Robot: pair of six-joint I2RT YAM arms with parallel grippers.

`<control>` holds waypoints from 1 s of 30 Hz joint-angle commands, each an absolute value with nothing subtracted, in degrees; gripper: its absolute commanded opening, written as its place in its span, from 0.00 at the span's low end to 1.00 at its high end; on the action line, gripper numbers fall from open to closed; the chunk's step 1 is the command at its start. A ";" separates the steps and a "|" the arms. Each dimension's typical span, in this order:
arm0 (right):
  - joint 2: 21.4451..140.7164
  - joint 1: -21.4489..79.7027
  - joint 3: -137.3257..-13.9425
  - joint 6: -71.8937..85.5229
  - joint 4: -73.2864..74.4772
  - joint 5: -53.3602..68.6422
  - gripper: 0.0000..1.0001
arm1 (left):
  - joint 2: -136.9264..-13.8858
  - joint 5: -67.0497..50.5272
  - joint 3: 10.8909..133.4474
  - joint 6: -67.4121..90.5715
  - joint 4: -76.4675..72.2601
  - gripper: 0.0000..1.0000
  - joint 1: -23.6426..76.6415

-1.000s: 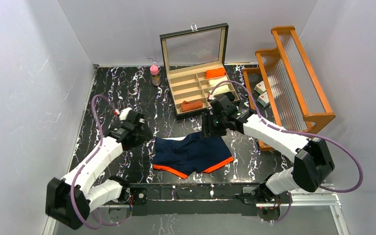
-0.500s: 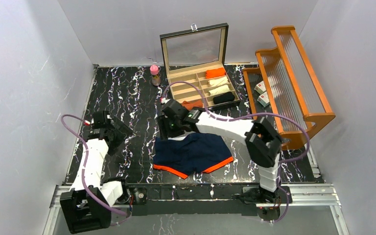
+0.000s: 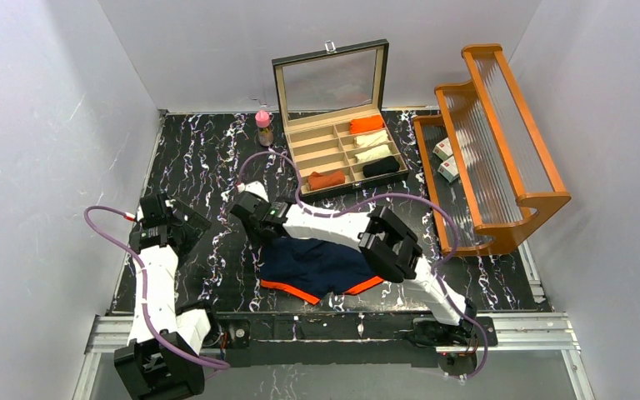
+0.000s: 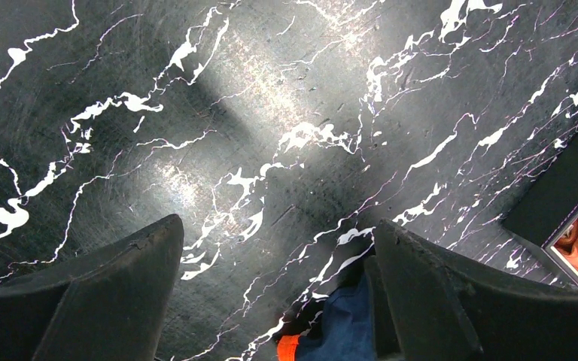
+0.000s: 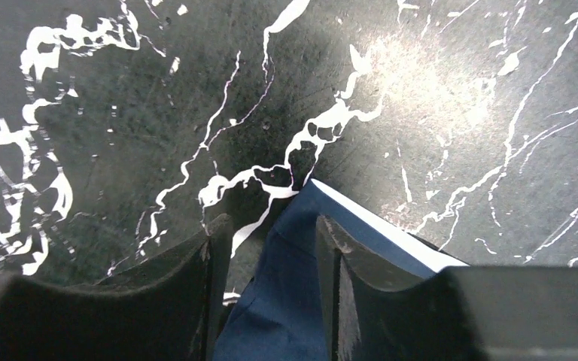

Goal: Roll the underwear
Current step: Flatten out the underwear at the center of the board.

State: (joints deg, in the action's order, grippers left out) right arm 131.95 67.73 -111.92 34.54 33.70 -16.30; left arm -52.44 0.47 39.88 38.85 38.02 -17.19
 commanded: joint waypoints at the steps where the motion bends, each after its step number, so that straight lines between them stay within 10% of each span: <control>1: 136.07 70.15 -115.80 34.64 39.50 -24.44 0.51 | -51.32 1.50 40.49 37.93 39.80 0.95 -17.58; 8: 139.53 70.56 -116.67 34.53 41.80 -28.18 0.43 | -50.73 1.13 40.51 37.88 39.82 0.95 -17.58; 14: 139.27 70.32 -117.14 32.23 42.42 -29.31 0.01 | -50.32 0.88 40.43 37.86 39.97 0.95 -17.58; 30: 109.75 69.26 -124.15 25.75 32.39 -3.68 0.01 | -47.39 6.85 40.78 39.96 40.99 0.95 -17.58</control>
State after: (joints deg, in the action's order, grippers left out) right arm 120.81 69.80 -120.41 26.61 37.27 -9.67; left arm -48.25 3.66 39.88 39.22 38.48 -17.19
